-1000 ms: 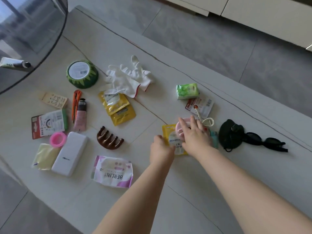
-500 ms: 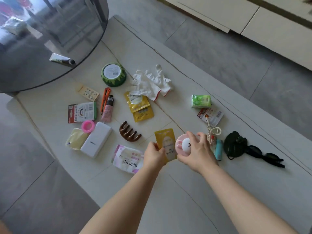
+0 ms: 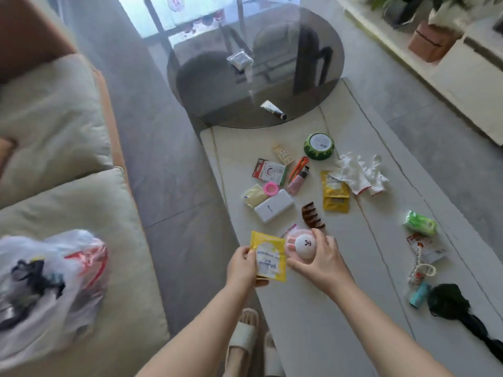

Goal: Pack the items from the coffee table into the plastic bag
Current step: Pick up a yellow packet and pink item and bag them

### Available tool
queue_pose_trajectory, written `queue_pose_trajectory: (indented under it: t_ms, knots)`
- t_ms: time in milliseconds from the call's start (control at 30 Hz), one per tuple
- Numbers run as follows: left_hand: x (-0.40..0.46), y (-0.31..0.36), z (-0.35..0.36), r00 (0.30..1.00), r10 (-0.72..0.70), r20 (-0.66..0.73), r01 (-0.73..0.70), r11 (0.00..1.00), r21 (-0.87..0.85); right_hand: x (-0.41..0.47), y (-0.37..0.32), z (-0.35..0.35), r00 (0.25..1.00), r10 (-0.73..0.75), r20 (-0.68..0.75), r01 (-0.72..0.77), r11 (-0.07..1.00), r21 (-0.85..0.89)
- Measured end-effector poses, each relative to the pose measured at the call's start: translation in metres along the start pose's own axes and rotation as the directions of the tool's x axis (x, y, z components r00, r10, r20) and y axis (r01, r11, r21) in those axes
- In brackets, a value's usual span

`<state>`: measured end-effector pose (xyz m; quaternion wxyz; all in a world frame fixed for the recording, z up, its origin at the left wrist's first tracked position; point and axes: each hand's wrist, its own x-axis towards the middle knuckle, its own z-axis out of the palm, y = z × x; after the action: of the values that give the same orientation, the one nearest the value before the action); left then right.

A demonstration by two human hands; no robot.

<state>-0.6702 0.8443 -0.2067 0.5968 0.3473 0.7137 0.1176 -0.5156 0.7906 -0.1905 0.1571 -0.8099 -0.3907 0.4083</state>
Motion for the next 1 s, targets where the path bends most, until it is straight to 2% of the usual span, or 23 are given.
queue_pose_trajectory:
  t_ms: [100, 200, 367, 500, 633, 833, 933, 1000]
  knots:
    - [-0.009, -0.006, -0.067, 0.993, -0.006, -0.12, -0.007, 0.994, -0.106, -0.012, -0.056, 0.03, 0.99, -0.093, 0.104, 0.104, 0.989, -0.105]
    - [-0.015, -0.015, -0.129, 0.972, -0.036, -0.23, -0.022, 0.97, -0.242, -0.024, -0.111, 0.065, 0.967, -0.212, 0.139, 0.234, 0.958, -0.168]
    - [-0.02, -0.043, -0.227, 0.936, -0.12, -0.33, -0.034, 0.904, -0.425, -0.048, -0.193, 0.129, 0.885, -0.389, 0.257, 0.443, 0.872, -0.207]
    - [-0.026, -0.077, -0.306, 0.9, -0.194, -0.391, -0.048, 0.846, -0.531, -0.069, -0.242, 0.186, 0.822, -0.429, 0.374, 0.527, 0.821, -0.218]
    - [-0.029, -0.11, -0.384, 0.847, -0.316, -0.428, -0.053, 0.751, -0.658, -0.091, -0.288, 0.246, 0.781, -0.436, 0.447, 0.596, 0.734, -0.325]
    - [-0.012, -0.142, -0.484, 0.799, -0.371, -0.474, -0.102, 0.693, -0.714, -0.108, -0.353, 0.332, 0.712, -0.526, 0.464, 0.702, 0.552, -0.45]
    - [0.009, -0.151, -0.52, 0.802, -0.333, -0.496, -0.106, 0.738, -0.667, -0.107, -0.376, 0.37, 0.7, -0.538, 0.47, 0.714, 0.513, -0.476]
    - [0.026, -0.153, -0.537, 0.818, -0.296, -0.494, -0.099, 0.772, -0.628, -0.104, -0.388, 0.391, 0.722, -0.52, 0.456, 0.692, 0.514, -0.508]
